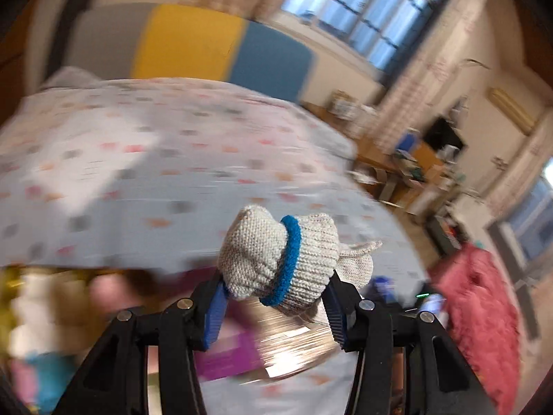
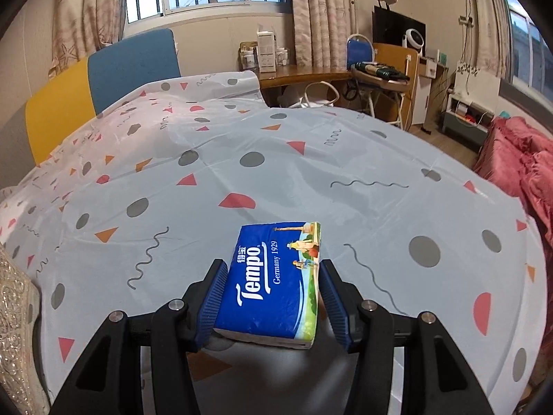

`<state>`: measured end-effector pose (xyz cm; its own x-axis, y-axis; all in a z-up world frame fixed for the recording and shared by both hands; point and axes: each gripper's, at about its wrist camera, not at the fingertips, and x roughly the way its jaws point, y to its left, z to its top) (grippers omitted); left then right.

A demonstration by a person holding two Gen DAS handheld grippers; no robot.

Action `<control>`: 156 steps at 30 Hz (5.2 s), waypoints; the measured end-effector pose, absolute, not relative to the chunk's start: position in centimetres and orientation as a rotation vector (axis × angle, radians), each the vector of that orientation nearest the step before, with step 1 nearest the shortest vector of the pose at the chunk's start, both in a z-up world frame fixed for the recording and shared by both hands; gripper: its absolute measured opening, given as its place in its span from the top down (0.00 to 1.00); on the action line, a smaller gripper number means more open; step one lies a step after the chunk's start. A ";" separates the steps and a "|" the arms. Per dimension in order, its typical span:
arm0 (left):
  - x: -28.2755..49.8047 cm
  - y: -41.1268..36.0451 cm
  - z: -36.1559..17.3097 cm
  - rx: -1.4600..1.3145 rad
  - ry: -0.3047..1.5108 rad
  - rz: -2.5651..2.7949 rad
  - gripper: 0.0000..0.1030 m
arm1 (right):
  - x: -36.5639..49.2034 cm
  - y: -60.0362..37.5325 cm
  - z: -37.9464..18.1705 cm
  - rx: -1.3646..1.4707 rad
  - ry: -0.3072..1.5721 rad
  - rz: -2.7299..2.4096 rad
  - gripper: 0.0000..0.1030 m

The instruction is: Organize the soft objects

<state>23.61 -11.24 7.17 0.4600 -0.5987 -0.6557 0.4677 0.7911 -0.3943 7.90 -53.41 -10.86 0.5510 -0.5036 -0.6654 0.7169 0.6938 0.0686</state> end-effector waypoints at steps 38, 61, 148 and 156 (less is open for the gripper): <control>22.3 6.6 0.3 -0.238 0.860 -0.299 0.11 | 6.9 -50.3 -8.1 0.231 0.594 -0.726 0.47; 8.8 13.9 -0.8 -0.110 0.770 -0.047 0.00 | 4.7 -16.4 2.7 0.090 0.531 0.262 0.47; 0.9 11.5 0.6 0.036 0.847 0.145 0.00 | -0.7 -8.3 0.1 0.073 0.810 -0.092 0.19; 0.9 11.0 0.4 0.042 0.857 0.125 0.00 | -0.7 -8.4 0.0 0.076 0.811 -0.095 0.19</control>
